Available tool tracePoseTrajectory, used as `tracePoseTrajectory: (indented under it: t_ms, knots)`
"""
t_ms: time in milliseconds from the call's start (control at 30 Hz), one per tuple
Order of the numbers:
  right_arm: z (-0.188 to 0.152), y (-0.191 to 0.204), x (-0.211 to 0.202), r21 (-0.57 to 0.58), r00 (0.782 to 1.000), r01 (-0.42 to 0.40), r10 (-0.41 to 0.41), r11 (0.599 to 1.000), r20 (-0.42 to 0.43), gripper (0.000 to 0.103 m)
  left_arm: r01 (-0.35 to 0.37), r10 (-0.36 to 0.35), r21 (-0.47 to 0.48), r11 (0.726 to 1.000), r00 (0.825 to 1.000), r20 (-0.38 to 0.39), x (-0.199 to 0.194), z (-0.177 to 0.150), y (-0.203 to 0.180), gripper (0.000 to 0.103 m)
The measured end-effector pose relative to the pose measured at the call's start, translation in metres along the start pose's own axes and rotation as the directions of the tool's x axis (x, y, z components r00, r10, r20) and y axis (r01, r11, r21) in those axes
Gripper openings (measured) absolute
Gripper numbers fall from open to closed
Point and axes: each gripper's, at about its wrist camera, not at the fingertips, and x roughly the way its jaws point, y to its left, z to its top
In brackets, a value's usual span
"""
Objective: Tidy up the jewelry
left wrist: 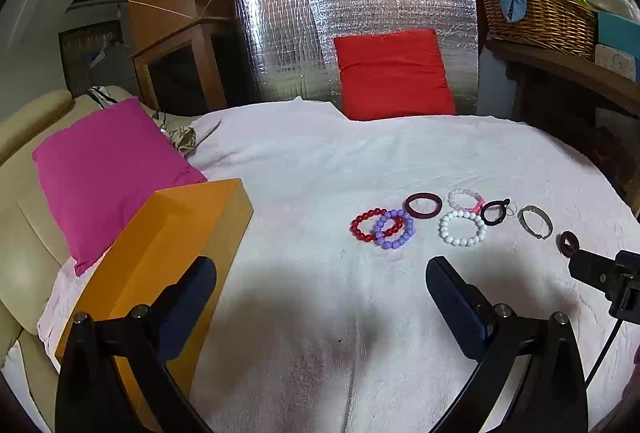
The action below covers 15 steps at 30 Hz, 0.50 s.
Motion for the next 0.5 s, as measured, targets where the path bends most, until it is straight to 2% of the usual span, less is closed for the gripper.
tracePoseTrajectory:
  t_ms: [500]
  knots:
    - [0.0012, -0.0020, -0.0020, 0.006, 1.000, -0.021, 0.021, 1.000, 0.020, 0.103, -0.002, 0.002, 0.009, 1.000, 1.000, -0.025, 0.0080, -0.0005, -0.0058, 0.103]
